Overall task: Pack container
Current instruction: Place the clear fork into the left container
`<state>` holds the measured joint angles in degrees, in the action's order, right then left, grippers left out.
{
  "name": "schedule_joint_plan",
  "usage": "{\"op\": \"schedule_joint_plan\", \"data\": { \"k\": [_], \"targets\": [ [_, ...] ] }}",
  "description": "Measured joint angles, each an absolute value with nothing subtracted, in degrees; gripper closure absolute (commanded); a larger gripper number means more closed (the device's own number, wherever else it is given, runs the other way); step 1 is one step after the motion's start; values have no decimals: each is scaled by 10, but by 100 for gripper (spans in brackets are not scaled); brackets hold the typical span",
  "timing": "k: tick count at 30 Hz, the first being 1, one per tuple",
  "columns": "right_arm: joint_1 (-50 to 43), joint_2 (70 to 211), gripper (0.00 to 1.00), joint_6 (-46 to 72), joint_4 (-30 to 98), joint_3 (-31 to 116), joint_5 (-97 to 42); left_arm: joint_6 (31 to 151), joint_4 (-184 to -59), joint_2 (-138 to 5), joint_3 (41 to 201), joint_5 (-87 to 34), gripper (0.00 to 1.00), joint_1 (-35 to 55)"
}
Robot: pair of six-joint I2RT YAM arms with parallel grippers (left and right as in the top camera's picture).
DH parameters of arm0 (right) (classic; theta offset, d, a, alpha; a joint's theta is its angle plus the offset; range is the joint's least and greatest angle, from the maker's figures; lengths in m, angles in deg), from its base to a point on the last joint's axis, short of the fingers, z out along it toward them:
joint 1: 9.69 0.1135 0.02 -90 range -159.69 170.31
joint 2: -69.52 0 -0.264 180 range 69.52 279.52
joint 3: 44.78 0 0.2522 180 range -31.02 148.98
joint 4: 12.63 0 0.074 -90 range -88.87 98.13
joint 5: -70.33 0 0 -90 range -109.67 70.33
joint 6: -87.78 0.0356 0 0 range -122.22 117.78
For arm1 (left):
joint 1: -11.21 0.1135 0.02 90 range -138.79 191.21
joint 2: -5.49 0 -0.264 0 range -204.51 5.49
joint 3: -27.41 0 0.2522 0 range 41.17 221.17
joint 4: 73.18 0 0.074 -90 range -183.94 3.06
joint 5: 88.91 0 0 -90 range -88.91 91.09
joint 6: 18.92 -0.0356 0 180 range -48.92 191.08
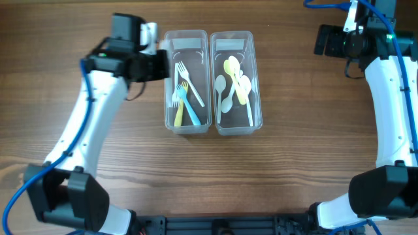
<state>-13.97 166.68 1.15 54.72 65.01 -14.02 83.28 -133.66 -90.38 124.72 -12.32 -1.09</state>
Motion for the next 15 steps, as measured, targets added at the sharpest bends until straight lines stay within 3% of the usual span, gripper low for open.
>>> {"op": "schedule_joint_plan", "data": {
  "k": [8,10,15],
  "targets": [
    [-140,1667,0,12,547,650,-140,867,-1303,-992,1247,-86,93,-67],
    [-140,1667,0,12,547,650,-140,869,-1293,-1016,1247,-82,70,-69],
    [-140,1667,0,12,547,650,-140,877,-1270,-1058,1247,-77,34,-69]
  ]
}}
